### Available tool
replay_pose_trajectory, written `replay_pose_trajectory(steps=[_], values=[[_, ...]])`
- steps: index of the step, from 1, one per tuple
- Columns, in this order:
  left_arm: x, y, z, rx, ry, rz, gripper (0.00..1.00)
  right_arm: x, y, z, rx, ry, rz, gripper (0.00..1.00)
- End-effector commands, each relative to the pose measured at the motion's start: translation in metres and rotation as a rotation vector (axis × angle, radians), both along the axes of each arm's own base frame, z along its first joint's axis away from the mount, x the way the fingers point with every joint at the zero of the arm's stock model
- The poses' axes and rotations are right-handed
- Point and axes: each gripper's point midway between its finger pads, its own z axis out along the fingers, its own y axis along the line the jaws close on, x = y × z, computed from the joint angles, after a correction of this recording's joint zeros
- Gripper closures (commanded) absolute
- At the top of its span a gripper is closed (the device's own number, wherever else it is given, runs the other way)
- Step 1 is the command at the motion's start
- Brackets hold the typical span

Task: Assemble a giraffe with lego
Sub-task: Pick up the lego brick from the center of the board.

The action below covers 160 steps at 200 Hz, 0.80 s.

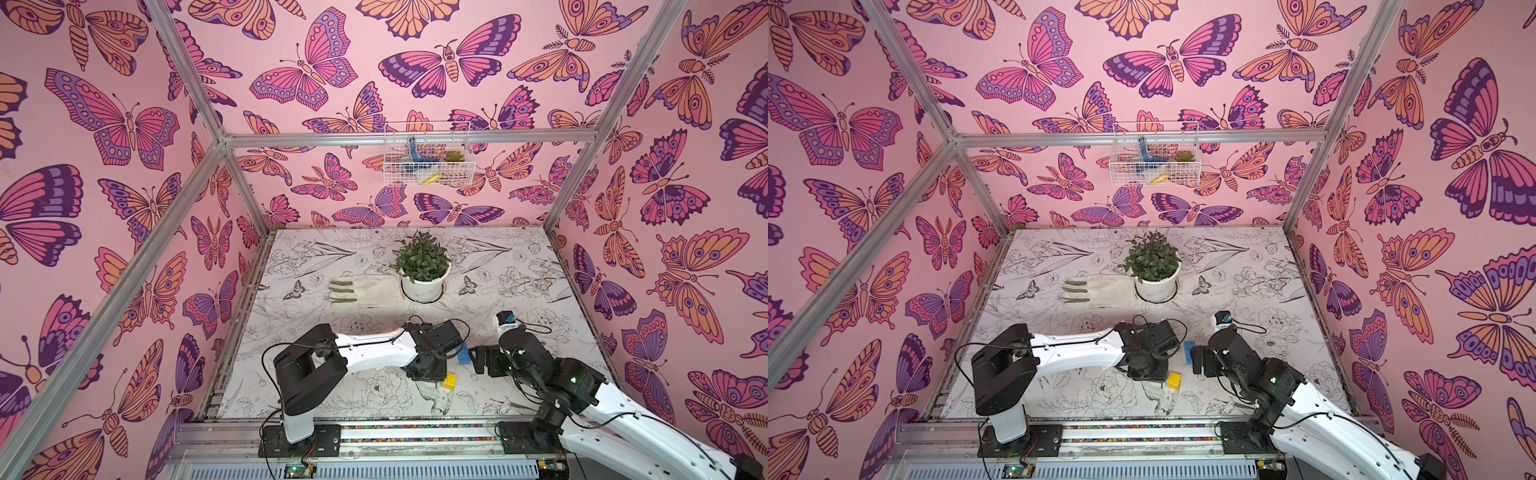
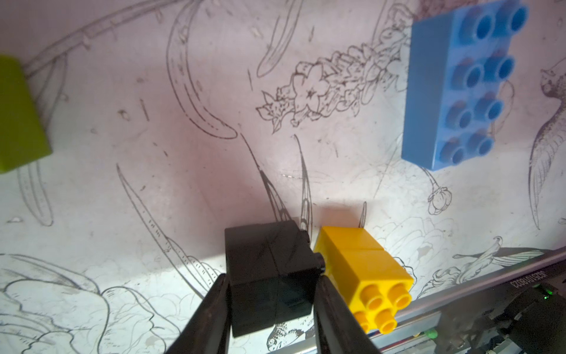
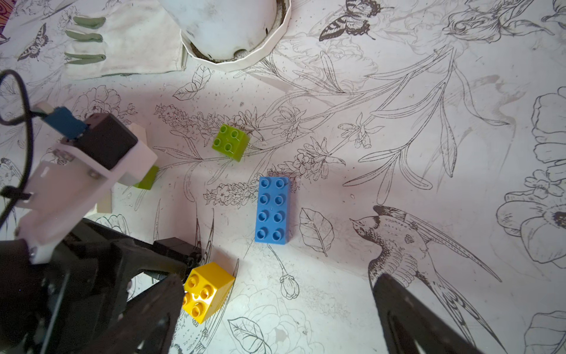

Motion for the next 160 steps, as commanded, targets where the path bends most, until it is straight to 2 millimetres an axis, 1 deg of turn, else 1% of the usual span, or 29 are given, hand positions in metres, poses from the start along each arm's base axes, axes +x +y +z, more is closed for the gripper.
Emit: replay_pose_trajectory(steps=[1, 8, 13, 26, 36, 49, 52, 63, 77, 86, 103, 133, 149, 160], values=[[-0.007, 0.024, -0.002, 0.067, -0.006, 0.016, 0.71, 0.001, -0.004, -0.003, -0.032, -0.008, 0.002, 0.0], [-0.006, 0.026, 0.0, 0.063, -0.013, 0.02, 0.79, 0.001, -0.003, -0.002, -0.029, -0.01, 0.004, 0.0], [-0.006, 0.028, 0.002, 0.057, -0.019, 0.021, 0.82, 0.001, -0.002, -0.002, -0.029, -0.01, 0.008, 0.0], [-0.006, 0.03, 0.005, 0.009, -0.024, 0.02, 0.82, 0.002, -0.001, 0.001, -0.024, -0.021, 0.015, 0.0], [-0.004, 0.029, 0.008, -0.062, -0.041, 0.029, 0.83, 0.003, 0.0, 0.004, -0.025, -0.034, 0.027, 0.0], [-0.004, 0.031, 0.006, -0.159, -0.021, 0.045, 0.83, 0.003, 0.003, 0.01, -0.028, -0.057, 0.065, 0.0], [-0.005, 0.034, 0.003, -0.173, -0.014, 0.051, 0.82, 0.003, 0.004, 0.012, -0.029, -0.063, 0.077, 0.0], [-0.003, 0.038, -0.002, -0.27, 0.007, 0.072, 0.82, 0.003, 0.007, 0.019, -0.031, -0.085, 0.114, 0.01], [0.003, 0.039, -0.001, -0.423, 0.032, 0.114, 0.81, 0.002, 0.014, 0.027, -0.03, -0.106, 0.176, 0.01], [0.006, 0.04, 0.003, -0.499, 0.046, 0.128, 0.8, 0.0, 0.021, 0.031, -0.026, -0.118, 0.227, 0.01], [0.01, 0.04, 0.013, -0.598, 0.055, 0.118, 0.79, -0.007, 0.039, 0.043, 0.006, -0.153, 0.364, 0.0], [0.012, 0.04, 0.021, -0.697, 0.089, 0.081, 0.77, -0.027, 0.071, 0.065, 0.077, -0.224, 0.621, 0.01], [0.015, 0.041, 0.029, -0.759, 0.091, 0.077, 0.76, -0.038, 0.086, 0.07, 0.111, -0.228, 0.733, 0.01], [0.015, 0.04, 0.04, -0.819, 0.096, 0.054, 0.76, -0.046, 0.096, 0.072, 0.125, -0.224, 0.814, 0.01]])
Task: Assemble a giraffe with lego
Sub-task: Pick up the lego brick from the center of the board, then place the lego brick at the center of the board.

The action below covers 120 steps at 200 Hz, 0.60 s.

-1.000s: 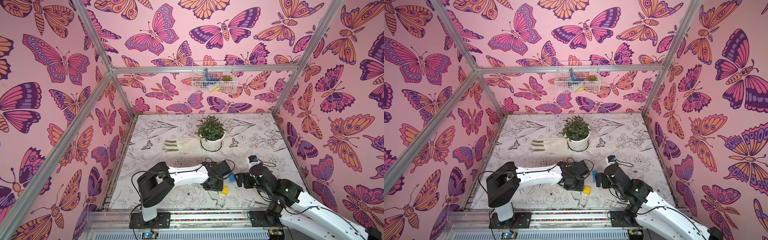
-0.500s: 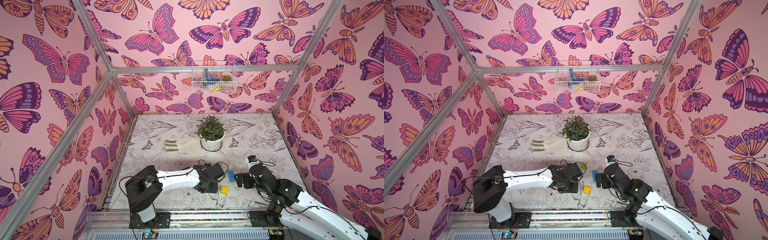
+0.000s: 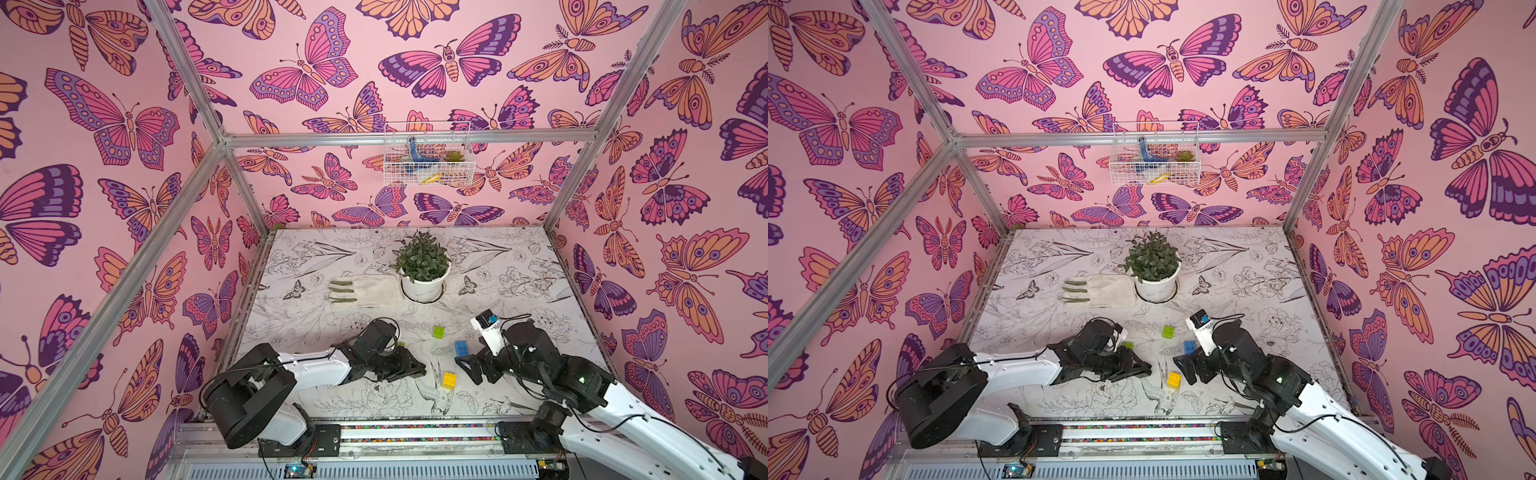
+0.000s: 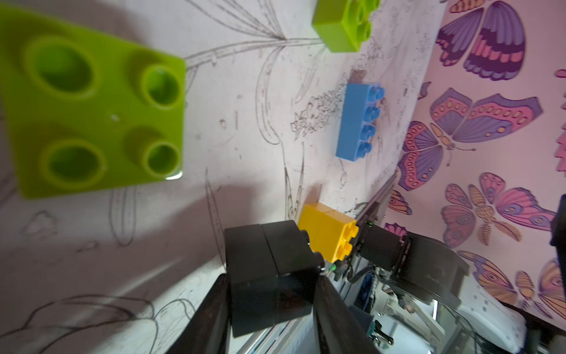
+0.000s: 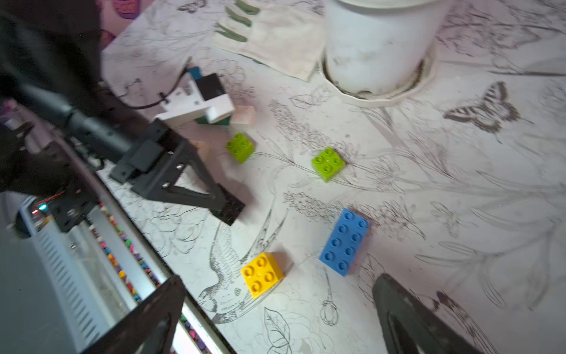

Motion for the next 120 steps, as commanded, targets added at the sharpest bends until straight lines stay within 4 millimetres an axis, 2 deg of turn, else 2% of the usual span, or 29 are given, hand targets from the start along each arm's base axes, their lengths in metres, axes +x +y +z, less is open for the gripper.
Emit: replay_pose_trajectory(steps=[1, 20, 39, 68, 86, 120], values=[[-0.002, -0.011, 0.029, -0.177, -0.022, -0.071, 0.76, -0.024, 0.034, 0.024, 0.063, -0.053, 0.275, 0.01], [-0.005, -0.013, 0.046, -0.238, -0.032, -0.115, 0.74, -0.04, 0.053, 0.021, 0.035, -0.074, 0.413, 0.01], [-0.01, -0.013, 0.056, -0.27, -0.031, -0.153, 0.74, -0.046, 0.066, 0.009, -0.017, -0.07, 0.512, 0.01], [-0.017, -0.012, 0.065, -0.289, -0.031, -0.19, 0.73, -0.04, 0.078, -0.008, -0.102, -0.083, 0.592, 0.01], [-0.022, -0.01, 0.066, -0.281, -0.023, -0.215, 0.73, -0.034, 0.081, -0.012, -0.16, -0.105, 0.624, 0.0], [-0.029, -0.006, 0.074, -0.277, -0.04, -0.245, 0.73, -0.03, 0.085, -0.022, -0.236, -0.108, 0.697, 0.05]])
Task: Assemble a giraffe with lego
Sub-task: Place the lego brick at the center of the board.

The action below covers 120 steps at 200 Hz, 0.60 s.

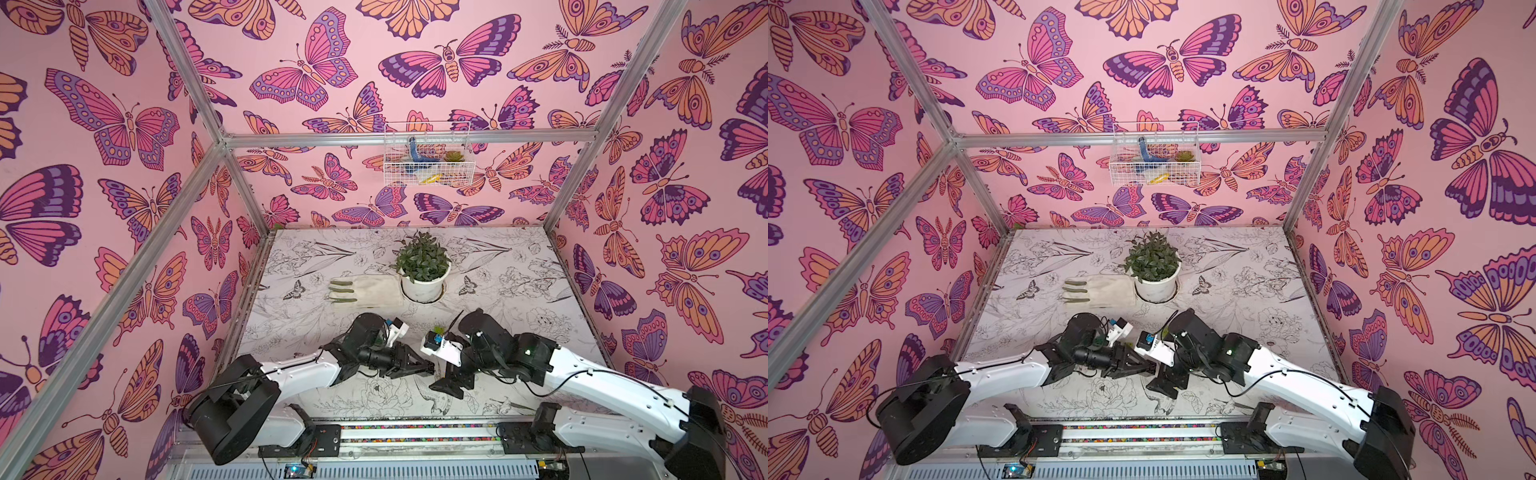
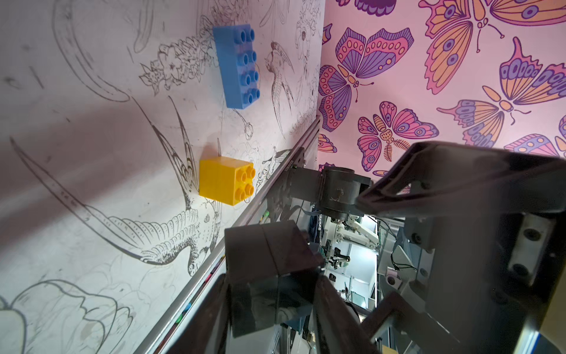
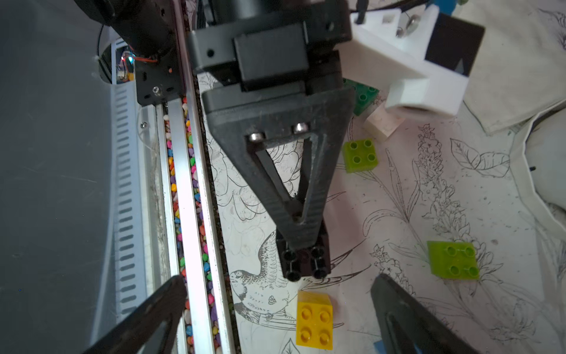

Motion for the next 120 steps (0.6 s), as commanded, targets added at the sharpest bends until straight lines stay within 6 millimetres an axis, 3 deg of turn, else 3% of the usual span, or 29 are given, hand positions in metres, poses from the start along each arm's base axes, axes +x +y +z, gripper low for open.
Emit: replay_pose_trajectory(steps=[1, 75, 118, 120], values=[[-0.007, 0.003, 0.012, -0.014, -0.03, -0.053, 0.73, 0.0, 0.005, 0.001, -0.039, -0.054, 0.102, 0.05], [-0.007, 0.004, 0.01, 0.004, -0.024, -0.05, 0.74, 0.007, 0.011, -0.021, -0.116, -0.053, 0.143, 0.15], [-0.006, 0.004, 0.009, 0.007, -0.016, -0.041, 0.74, 0.01, 0.02, -0.025, -0.105, -0.035, 0.144, 0.34], [-0.006, 0.004, 0.017, -0.011, -0.036, -0.04, 0.74, 0.01, 0.02, -0.024, -0.103, -0.036, 0.142, 0.34]])
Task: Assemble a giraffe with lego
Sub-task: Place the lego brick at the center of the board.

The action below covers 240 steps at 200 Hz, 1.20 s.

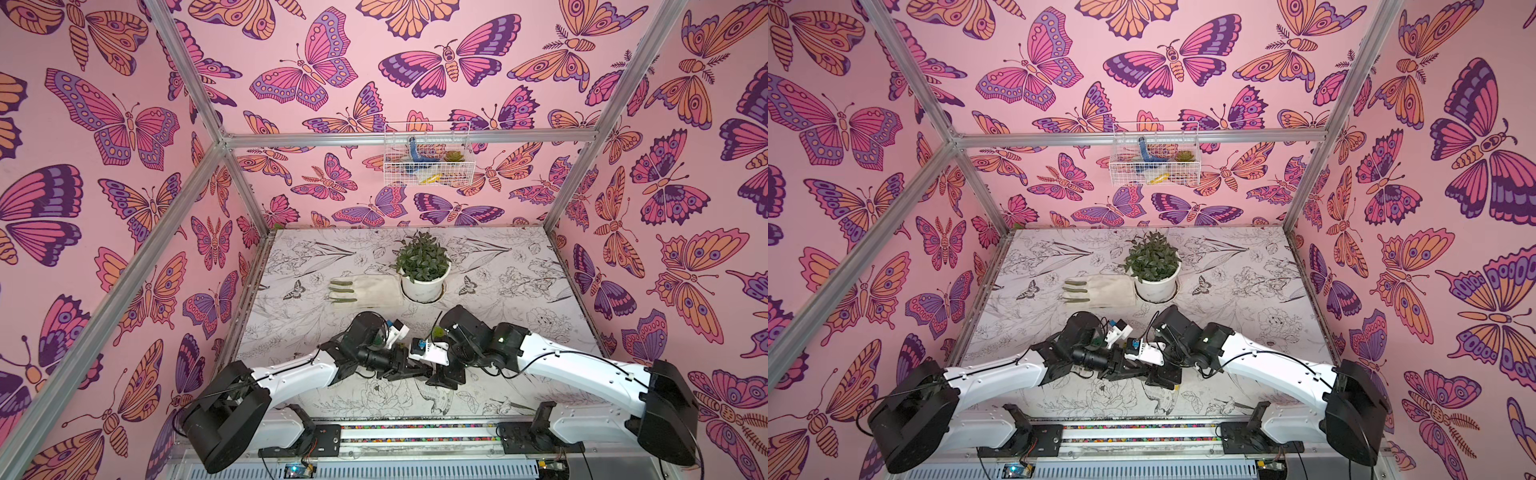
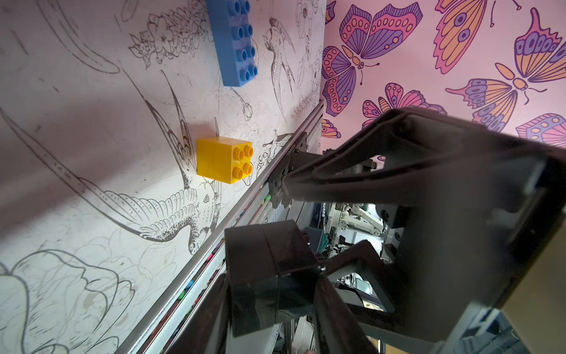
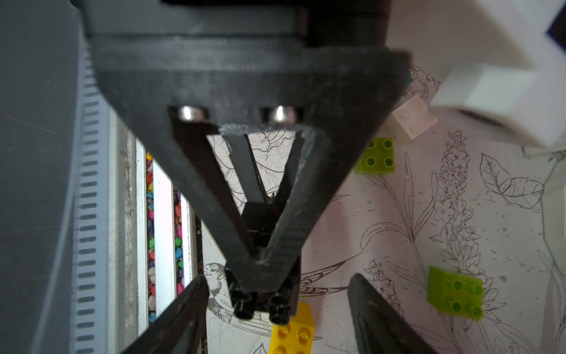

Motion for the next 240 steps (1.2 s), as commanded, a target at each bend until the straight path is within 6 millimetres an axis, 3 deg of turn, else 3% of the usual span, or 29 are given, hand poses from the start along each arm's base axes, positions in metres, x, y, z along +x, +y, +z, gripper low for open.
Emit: replay_pose_trajectory(steps=[1, 46, 119, 126, 158, 196, 209, 217, 229, 240], values=[[0.002, 0.0, 0.015, -0.035, -0.04, -0.002, 0.74, 0.002, 0.01, 0.009, 0.029, -0.012, 0.016, 0.34], [0.001, 0.003, 0.016, -0.041, -0.043, 0.018, 0.74, 0.004, 0.012, 0.007, 0.029, -0.006, 0.004, 0.48], [0.002, 0.004, 0.01, -0.031, -0.033, 0.033, 0.75, 0.01, 0.015, 0.021, 0.088, -0.046, -0.05, 0.45], [0.002, 0.004, 0.011, -0.033, -0.032, 0.035, 0.75, 0.009, 0.015, 0.02, 0.085, -0.045, -0.051, 0.47], [0.003, 0.003, 0.01, -0.037, -0.026, 0.039, 0.76, 0.008, 0.013, 0.015, 0.07, -0.038, -0.054, 0.76], [0.003, 0.003, 0.012, -0.045, -0.025, 0.043, 0.75, 0.009, 0.011, 0.014, 0.065, -0.047, -0.063, 0.88], [0.002, 0.004, 0.011, -0.044, -0.023, 0.043, 0.63, 0.01, 0.01, 0.017, 0.063, -0.058, -0.07, 1.0], [0.003, 0.005, 0.009, -0.041, -0.024, 0.048, 0.54, 0.012, 0.009, 0.017, 0.056, -0.066, -0.077, 1.0], [0.004, 0.007, 0.007, -0.035, -0.029, 0.061, 0.31, 0.013, 0.005, 0.018, 0.041, -0.077, -0.085, 1.0], [0.006, 0.01, 0.006, -0.03, -0.036, 0.076, 0.18, 0.013, 0.0, 0.016, 0.02, -0.079, -0.094, 1.0]])
